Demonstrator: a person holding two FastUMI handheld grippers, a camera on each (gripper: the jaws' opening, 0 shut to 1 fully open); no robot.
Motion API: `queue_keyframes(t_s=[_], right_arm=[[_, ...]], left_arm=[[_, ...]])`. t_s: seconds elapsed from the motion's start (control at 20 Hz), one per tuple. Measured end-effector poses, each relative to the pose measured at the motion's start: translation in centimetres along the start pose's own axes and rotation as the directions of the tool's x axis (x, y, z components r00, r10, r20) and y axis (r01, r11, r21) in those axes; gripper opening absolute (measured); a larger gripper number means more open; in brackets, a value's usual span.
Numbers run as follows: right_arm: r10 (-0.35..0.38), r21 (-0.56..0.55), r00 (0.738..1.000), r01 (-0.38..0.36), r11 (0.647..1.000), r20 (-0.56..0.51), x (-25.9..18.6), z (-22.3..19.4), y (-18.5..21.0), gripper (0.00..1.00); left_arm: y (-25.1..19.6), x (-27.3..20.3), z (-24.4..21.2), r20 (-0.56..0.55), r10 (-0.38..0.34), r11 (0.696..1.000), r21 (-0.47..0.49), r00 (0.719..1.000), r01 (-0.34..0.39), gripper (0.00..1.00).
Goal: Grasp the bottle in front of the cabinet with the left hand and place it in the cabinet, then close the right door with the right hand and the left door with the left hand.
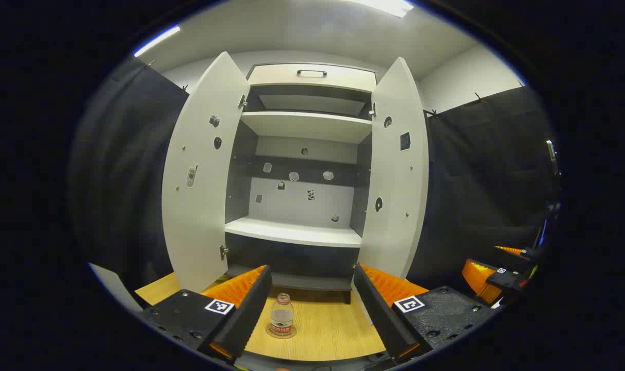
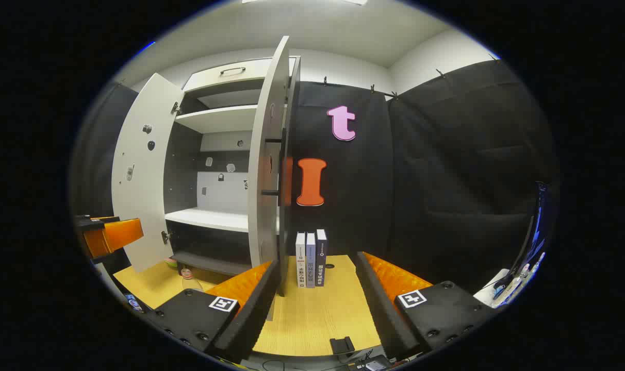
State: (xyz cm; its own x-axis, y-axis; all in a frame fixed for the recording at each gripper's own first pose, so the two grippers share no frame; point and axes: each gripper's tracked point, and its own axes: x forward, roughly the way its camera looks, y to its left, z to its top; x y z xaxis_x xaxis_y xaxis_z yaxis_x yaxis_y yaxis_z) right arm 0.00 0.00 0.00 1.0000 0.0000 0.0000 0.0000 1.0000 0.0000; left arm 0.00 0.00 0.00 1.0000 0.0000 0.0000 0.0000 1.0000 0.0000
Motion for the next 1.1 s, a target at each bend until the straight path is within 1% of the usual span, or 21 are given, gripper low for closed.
queue_keyframes(t_s=[0.05,0.1,0.15,0.6,0.65,0.7,0.75,1.1], right_arm=[[0.002,-0.002,1.000,-0.002,1.000,0.000,0.0,0.0,0.0,0.96],[0.004,-0.004,1.000,-0.004,1.000,0.001,0.0,0.1,0.1,0.96],[0.006,-0.004,1.000,-0.006,1.000,0.002,0.1,0.1,0.1,0.97],[0.003,-0.004,1.000,-0.003,1.000,-0.004,1.1,0.2,0.5,0.96],[0.003,-0.003,1.000,-0.003,1.000,-0.004,1.2,0.2,0.6,0.96],[0.003,-0.003,1.000,-0.003,1.000,-0.003,1.3,0.2,0.6,0.96],[0.004,-0.003,1.000,-0.004,1.000,-0.003,1.3,0.3,0.8,0.96],[0.000,-0.008,1.000,0.000,1.000,-0.013,1.7,0.1,1.0,0.96]], left_arm=[[0.1,0.1,0.0,0.001,0.003,1.000,0.002,1.000,-0.003,0.94],[0.2,0.1,0.0,0.003,0.005,1.000,0.004,1.000,-0.005,0.97],[0.3,0.3,0.1,0.005,0.008,1.000,0.005,1.000,-0.008,0.97],[0.1,1.4,0.2,0.007,-0.010,1.000,0.017,1.000,0.010,0.97],[0.3,1.5,0.1,0.005,-0.009,1.000,0.017,1.000,0.009,0.97],[0.4,1.5,0.0,0.002,-0.008,1.000,0.016,1.000,0.008,0.99],[0.4,1.7,-0.3,-0.002,-0.006,1.000,0.015,1.000,0.006,0.97],[1.2,2.2,-2.0,-0.034,0.006,1.000,0.012,0.999,-0.006,0.97]])
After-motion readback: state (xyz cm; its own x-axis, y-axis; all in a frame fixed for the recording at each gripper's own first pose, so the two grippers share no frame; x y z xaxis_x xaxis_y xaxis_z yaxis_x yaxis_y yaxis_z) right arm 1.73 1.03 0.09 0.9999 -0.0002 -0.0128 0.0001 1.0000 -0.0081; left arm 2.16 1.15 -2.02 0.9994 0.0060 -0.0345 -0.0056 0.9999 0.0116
